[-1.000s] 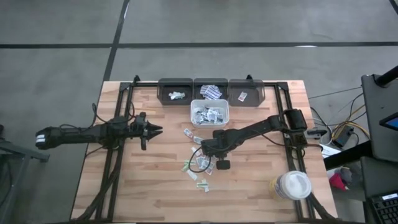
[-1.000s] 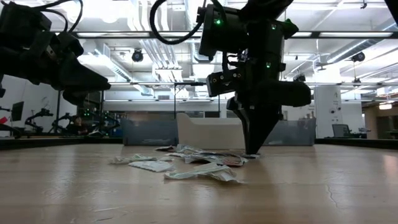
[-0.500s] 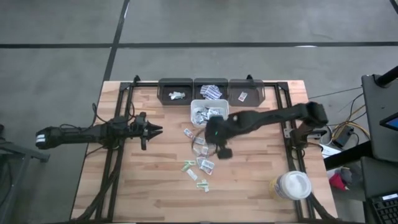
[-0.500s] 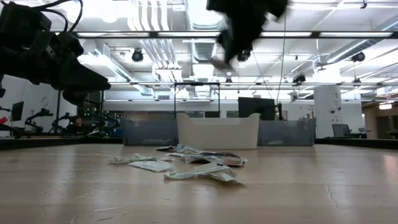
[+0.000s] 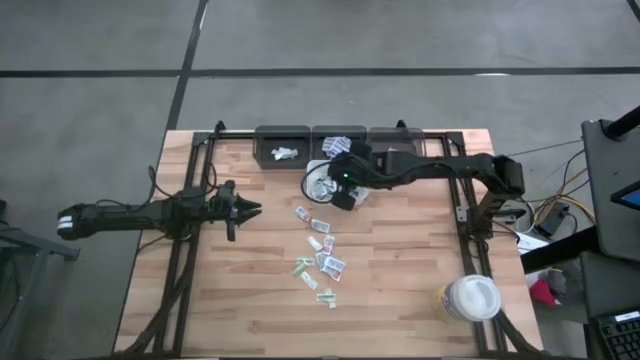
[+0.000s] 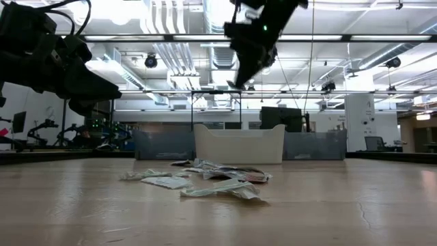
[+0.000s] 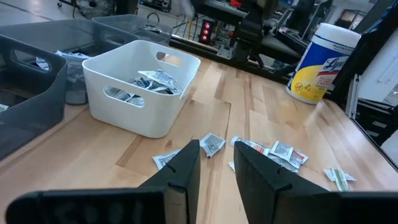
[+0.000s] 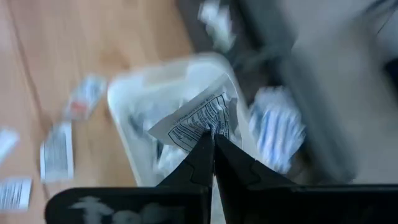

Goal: Pick & Place First Aid Supplies
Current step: Put the blue alcohol pad into the white bin, then put the orange ointment pack into the right black bin

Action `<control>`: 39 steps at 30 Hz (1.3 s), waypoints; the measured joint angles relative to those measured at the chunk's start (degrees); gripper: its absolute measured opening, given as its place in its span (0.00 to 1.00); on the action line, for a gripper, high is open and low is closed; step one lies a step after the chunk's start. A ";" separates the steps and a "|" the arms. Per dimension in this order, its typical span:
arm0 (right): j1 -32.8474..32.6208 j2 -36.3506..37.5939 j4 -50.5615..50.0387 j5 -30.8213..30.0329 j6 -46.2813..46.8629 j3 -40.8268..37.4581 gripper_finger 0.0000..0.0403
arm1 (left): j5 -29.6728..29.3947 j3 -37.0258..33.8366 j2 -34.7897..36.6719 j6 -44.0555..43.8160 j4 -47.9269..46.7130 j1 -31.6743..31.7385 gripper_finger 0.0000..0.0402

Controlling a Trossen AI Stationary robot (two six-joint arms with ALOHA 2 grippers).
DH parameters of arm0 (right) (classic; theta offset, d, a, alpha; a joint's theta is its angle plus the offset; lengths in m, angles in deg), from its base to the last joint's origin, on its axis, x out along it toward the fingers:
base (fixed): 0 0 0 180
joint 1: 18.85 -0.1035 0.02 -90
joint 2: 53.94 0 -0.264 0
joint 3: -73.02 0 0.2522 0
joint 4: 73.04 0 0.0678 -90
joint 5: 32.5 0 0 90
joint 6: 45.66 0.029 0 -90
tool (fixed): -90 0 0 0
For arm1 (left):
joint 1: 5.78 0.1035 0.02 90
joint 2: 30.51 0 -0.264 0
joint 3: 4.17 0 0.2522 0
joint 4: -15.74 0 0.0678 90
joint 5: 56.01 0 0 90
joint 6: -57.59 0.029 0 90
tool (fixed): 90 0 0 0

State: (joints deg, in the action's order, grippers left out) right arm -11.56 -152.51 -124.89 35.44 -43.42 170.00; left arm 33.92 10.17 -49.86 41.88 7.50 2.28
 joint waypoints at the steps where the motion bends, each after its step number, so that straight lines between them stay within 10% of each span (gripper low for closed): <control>1: 0.72 -0.83 -1.66 1.20 0.78 0.00 0.02 | -0.01 0.02 0.00 0.01 0.02 0.01 0.23; 20: 8.70 -10.05 -6.75 13.20 -3.06 -0.04 0.03 | -0.01 0.01 0.00 -0.77 0.01 0.00 0.23; 34: 10.88 -9.20 -8.98 15.04 -1.23 1.40 0.37 | -0.01 0.00 0.00 -0.95 0.02 0.01 0.23; 39: 9.51 -8.16 -11.91 26.92 4.03 4.58 0.43 | 0.01 0.02 0.00 -0.95 0.00 0.01 0.23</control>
State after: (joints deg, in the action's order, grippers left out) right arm -2.05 -160.67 -136.79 62.36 -39.39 174.58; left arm 33.93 10.19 -49.86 40.93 7.50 2.29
